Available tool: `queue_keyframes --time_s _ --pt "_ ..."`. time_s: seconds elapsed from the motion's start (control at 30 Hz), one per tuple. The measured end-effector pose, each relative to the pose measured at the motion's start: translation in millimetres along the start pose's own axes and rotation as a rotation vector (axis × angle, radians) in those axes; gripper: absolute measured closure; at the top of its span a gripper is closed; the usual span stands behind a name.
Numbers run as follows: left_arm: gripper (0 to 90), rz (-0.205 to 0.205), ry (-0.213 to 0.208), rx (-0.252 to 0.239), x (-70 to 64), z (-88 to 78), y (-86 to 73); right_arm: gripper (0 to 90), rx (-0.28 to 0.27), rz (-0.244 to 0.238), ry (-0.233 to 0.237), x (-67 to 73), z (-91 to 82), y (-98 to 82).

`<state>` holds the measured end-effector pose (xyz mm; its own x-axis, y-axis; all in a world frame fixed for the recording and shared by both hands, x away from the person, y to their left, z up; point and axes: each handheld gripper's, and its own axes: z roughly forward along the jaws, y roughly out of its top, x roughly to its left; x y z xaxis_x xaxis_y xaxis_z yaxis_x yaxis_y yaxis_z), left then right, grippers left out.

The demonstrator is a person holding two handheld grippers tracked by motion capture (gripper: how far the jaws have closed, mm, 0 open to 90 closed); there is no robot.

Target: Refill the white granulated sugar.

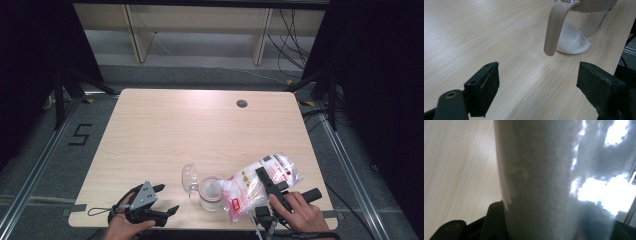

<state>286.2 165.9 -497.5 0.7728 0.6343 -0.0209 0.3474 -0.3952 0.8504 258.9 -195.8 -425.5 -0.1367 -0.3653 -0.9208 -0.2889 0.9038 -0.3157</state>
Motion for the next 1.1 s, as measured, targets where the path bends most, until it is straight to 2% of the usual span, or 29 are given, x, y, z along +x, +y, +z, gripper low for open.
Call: queue_keyframes --time_s 0.1,0.7,0.93,1.03,1.07,1.1 --pt "17.9 0.001 0.000 0.000 0.0 0.1 0.0 57.2 -0.011 0.024 -0.014 2.0 0.7 -0.4" --pt "17.9 -0.001 0.000 0.001 0.0 0.3 -0.1 57.4 -0.017 0.007 -0.016 -0.1 0.1 0.1" --pt "17.9 -0.001 -0.001 0.001 0.0 0.3 -0.1 57.5 0.004 0.066 -0.008 4.2 -1.3 0.1" --pt "17.9 -0.001 0.000 0.001 0.1 0.1 -0.1 57.5 -0.001 0.060 -0.011 4.1 -1.4 0.1" --pt "17.9 -0.001 0.000 0.001 0.1 0.1 -0.1 57.5 -0.011 0.028 -0.017 1.9 -1.0 0.4" --pt "17.9 -0.001 -0.002 0.002 0.3 0.0 0.0 57.6 -0.009 0.038 -0.018 2.7 -1.2 0.8"
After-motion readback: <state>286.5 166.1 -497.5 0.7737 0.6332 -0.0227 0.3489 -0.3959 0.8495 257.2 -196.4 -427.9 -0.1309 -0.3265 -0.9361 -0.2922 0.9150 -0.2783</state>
